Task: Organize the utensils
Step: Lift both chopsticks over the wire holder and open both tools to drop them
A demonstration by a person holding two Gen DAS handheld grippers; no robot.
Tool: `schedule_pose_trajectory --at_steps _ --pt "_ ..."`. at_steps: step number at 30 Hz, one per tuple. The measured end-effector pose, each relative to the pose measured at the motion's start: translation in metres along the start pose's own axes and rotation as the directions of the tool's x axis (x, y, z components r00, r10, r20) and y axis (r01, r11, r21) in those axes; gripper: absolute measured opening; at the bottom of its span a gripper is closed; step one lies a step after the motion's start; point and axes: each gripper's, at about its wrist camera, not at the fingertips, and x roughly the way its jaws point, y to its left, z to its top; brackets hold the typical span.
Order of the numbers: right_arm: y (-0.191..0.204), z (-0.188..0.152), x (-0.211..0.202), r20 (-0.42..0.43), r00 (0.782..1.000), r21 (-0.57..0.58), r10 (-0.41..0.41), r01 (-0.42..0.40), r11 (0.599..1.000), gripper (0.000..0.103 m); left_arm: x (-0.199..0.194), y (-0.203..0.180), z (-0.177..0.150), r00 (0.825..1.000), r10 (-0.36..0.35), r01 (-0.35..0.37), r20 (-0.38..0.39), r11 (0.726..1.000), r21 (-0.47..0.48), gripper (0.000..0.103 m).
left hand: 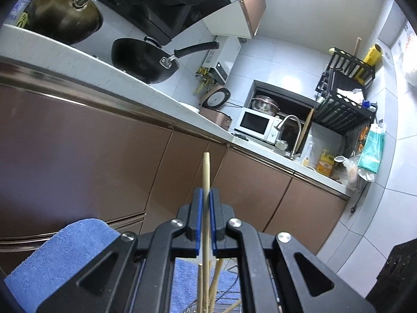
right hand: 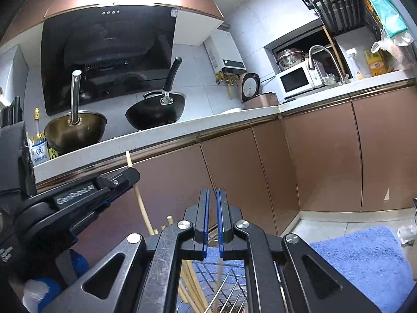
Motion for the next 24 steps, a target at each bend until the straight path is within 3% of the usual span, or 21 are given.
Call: schedule_pose_trajectory --at_steps 8,12,17,19,21,24 --pt "0.006 0.003 -0.008 -0.008 1.0 -0.011 0.004 -0.004 1.0 0.006 -0.004 -0.003 -0.004 1.0 0.011 -0.011 0.014 1.0 0.003 0.007" --pt "0.008 0.01 -0.017 0.006 1.0 -0.016 -0.006 0.006 1.0 0.01 -0.011 -0.004 0.0 1.0 0.013 -0.013 0.017 1.0 0.001 0.017" --pt "0.01 0.021 -0.031 0.027 0.999 -0.012 -0.022 0.022 1.0 0.015 -0.028 -0.01 0.011 1.0 0.015 -0.015 0.027 1.0 0.013 0.02" --pt "0.013 0.025 -0.038 0.032 0.999 -0.014 -0.027 0.028 1.0 0.018 -0.036 -0.014 0.016 1.0 0.016 -0.017 0.027 1.0 0.025 0.024" --pt "0.017 0.03 -0.046 0.035 0.999 -0.017 -0.032 0.033 0.999 0.021 -0.047 -0.018 0.021 0.999 0.026 -0.027 0.024 0.998 0.048 0.035" --pt "0.025 0.036 -0.059 0.029 0.998 -0.029 -0.051 0.051 0.998 0.028 -0.063 -0.023 0.029 0.999 0.043 -0.044 0.005 0.996 0.084 0.038"
